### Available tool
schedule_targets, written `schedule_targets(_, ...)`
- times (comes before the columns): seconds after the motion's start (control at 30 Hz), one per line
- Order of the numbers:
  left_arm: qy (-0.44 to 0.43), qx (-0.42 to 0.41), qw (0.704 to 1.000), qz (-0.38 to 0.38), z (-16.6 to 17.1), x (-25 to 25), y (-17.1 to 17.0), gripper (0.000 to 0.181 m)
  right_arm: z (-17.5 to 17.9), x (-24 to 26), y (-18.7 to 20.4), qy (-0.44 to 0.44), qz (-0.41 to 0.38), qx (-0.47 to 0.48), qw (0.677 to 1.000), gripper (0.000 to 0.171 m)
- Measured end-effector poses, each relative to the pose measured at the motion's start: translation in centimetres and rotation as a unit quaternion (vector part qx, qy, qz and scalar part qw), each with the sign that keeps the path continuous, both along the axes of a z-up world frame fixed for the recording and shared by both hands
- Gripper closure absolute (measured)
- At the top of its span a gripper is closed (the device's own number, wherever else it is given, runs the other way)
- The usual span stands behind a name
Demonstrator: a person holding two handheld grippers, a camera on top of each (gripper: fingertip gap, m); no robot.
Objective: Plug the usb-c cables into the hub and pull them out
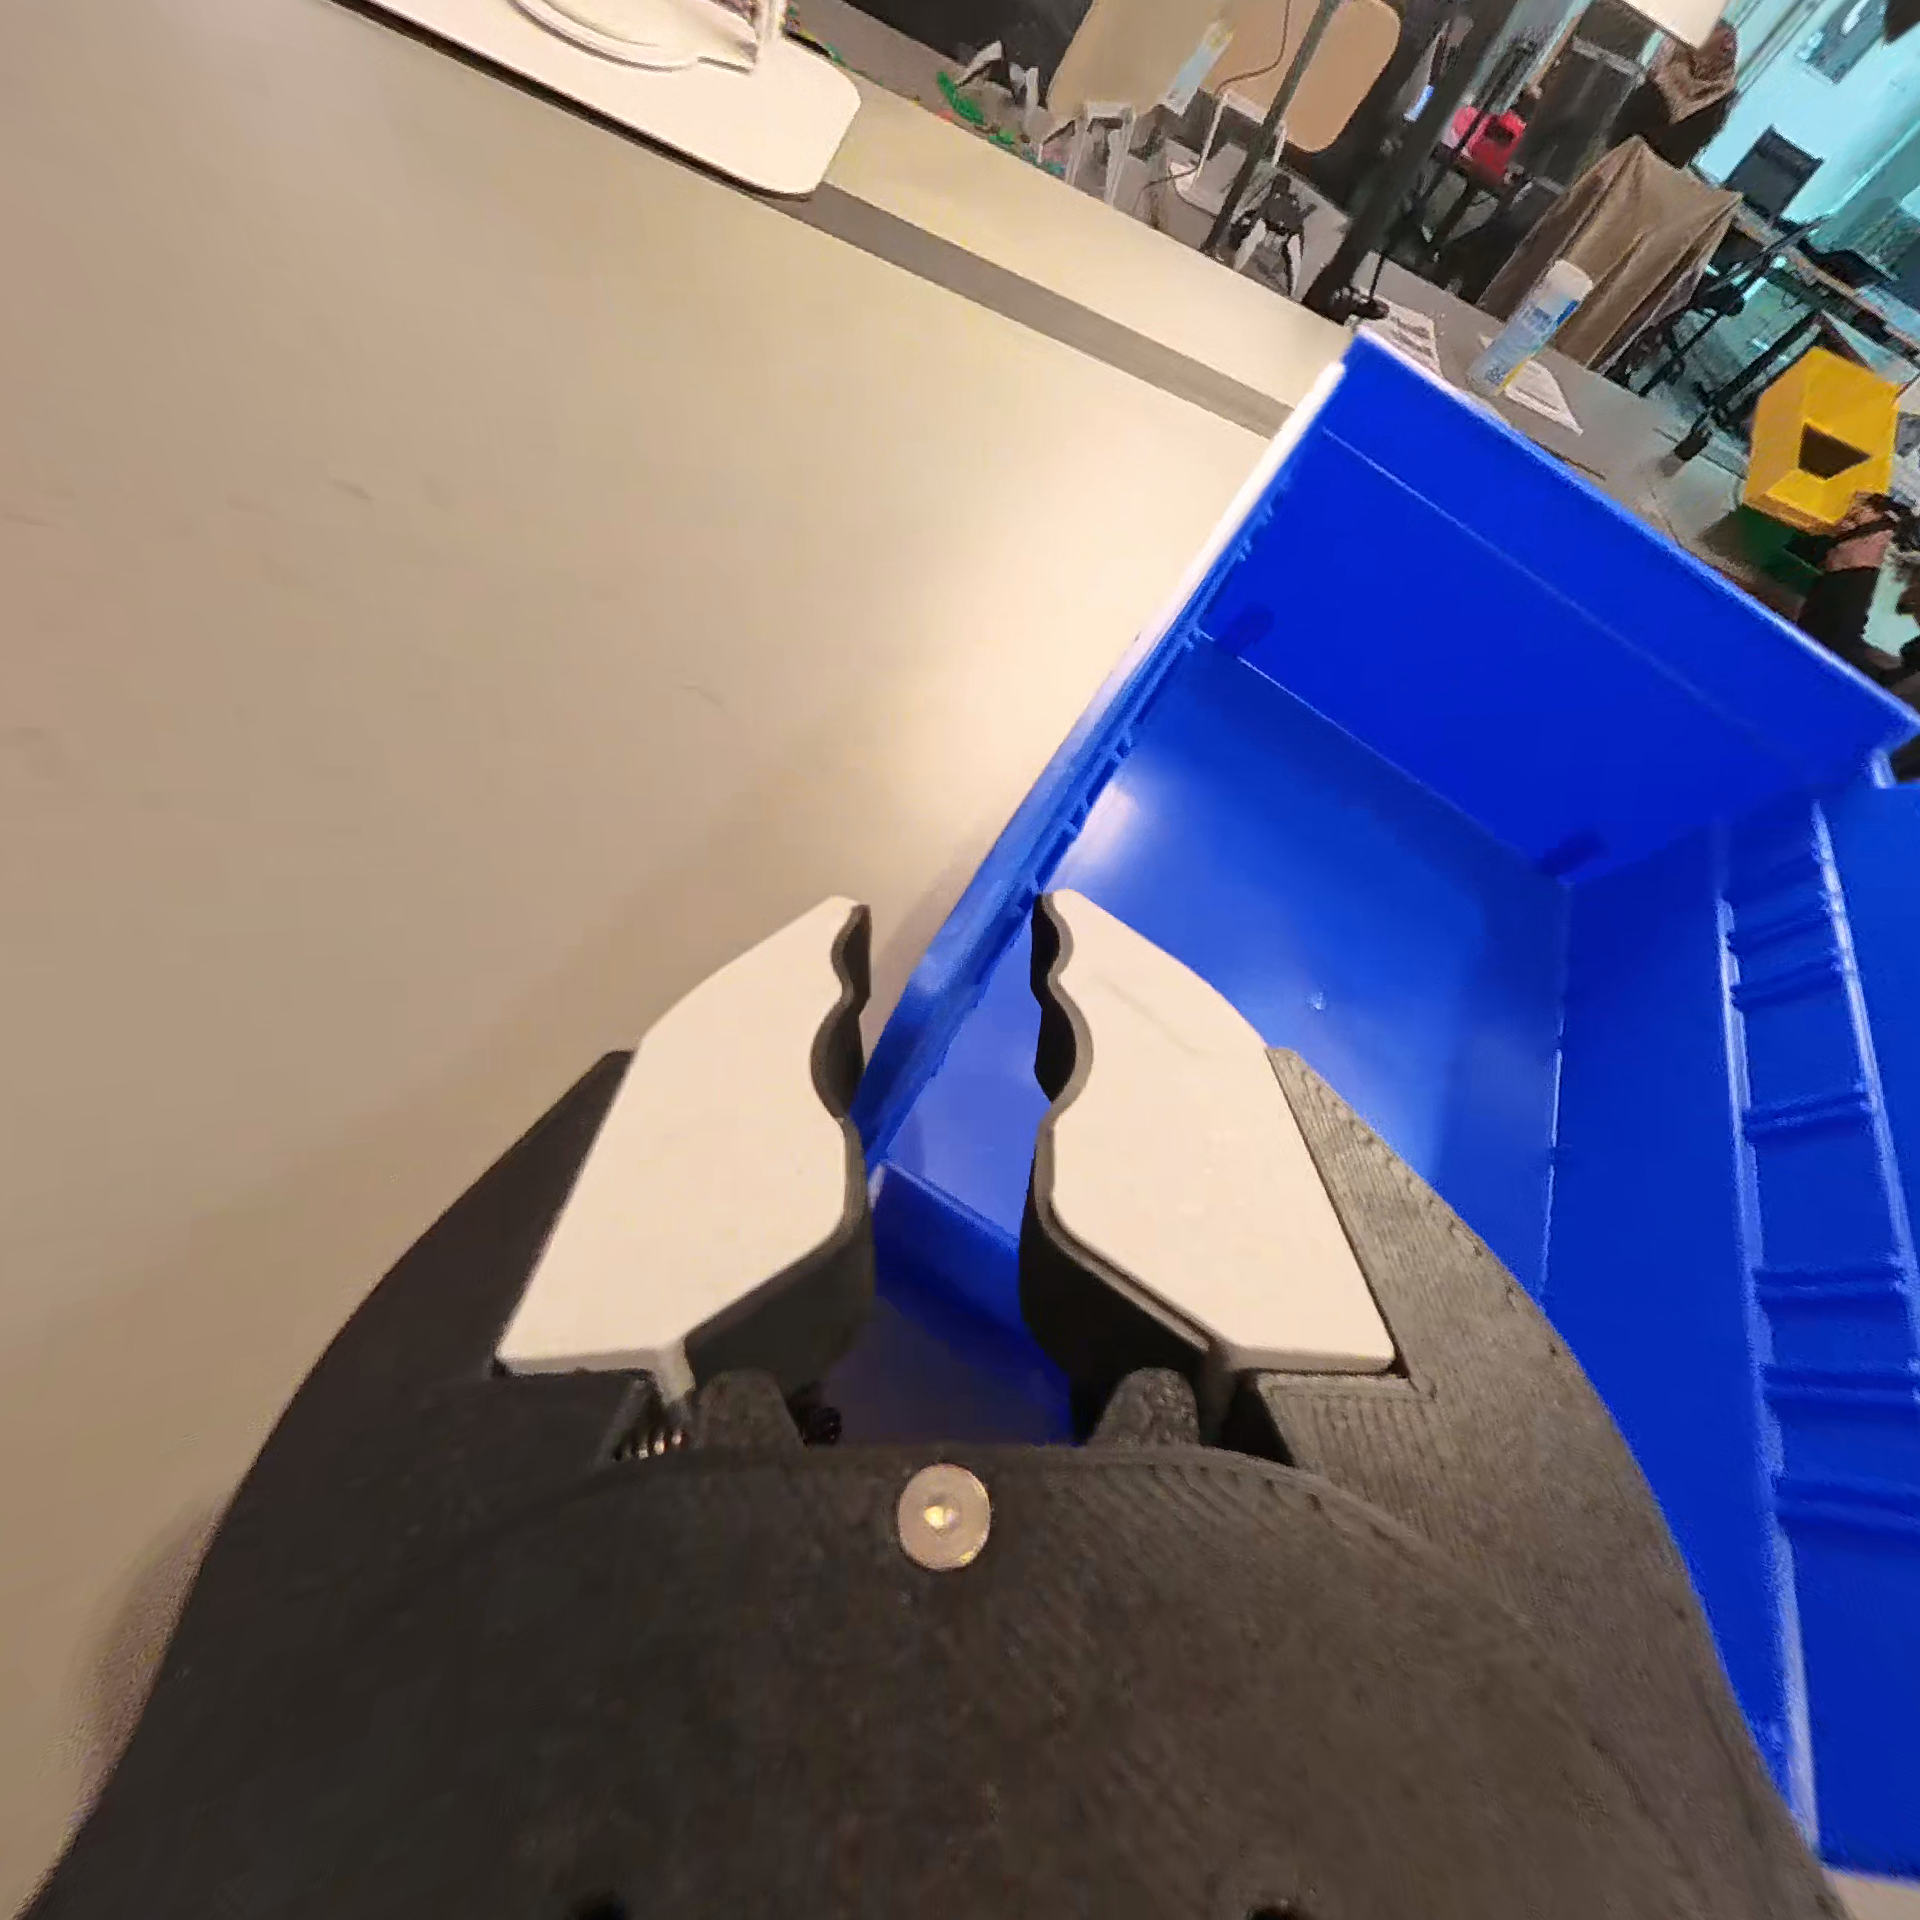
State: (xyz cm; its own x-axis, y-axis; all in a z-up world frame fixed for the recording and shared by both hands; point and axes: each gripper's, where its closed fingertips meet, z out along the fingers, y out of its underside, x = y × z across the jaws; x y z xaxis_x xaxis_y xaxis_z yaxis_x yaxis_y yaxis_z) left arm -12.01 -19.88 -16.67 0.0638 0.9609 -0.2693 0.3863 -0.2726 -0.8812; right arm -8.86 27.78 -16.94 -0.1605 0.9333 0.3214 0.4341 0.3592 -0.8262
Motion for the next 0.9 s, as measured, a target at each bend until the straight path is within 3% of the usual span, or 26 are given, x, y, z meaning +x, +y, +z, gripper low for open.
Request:
schedule_targets(0.17,0.027,0.042,0.998,0.038,0.0,2.7,-3.4,0.176,0.4,0.0,5.6,0.018,-0.046,0.014,0.999,0.165)
schedule_targets(0.3,0.034,0.026,0.998,0.049,0.0,3.6,-4.1,0.176,0.4,-0.6,8.0,0.022,-0.042,-0.017,0.999,0.165)
schedule_targets(0.5,0.038,-0.008,0.995,0.087,0.1,3.2,-6.0,0.178,0.4,-4.1,9.6,0.040,-0.054,0.012,0.998,0.165)
schedule_targets(0.9,0.026,0.049,0.992,0.115,-0.1,2.8,-12.5,0.177,0.4,-9.8,11.4,0.057,-0.063,0.012,0.996,0.165)
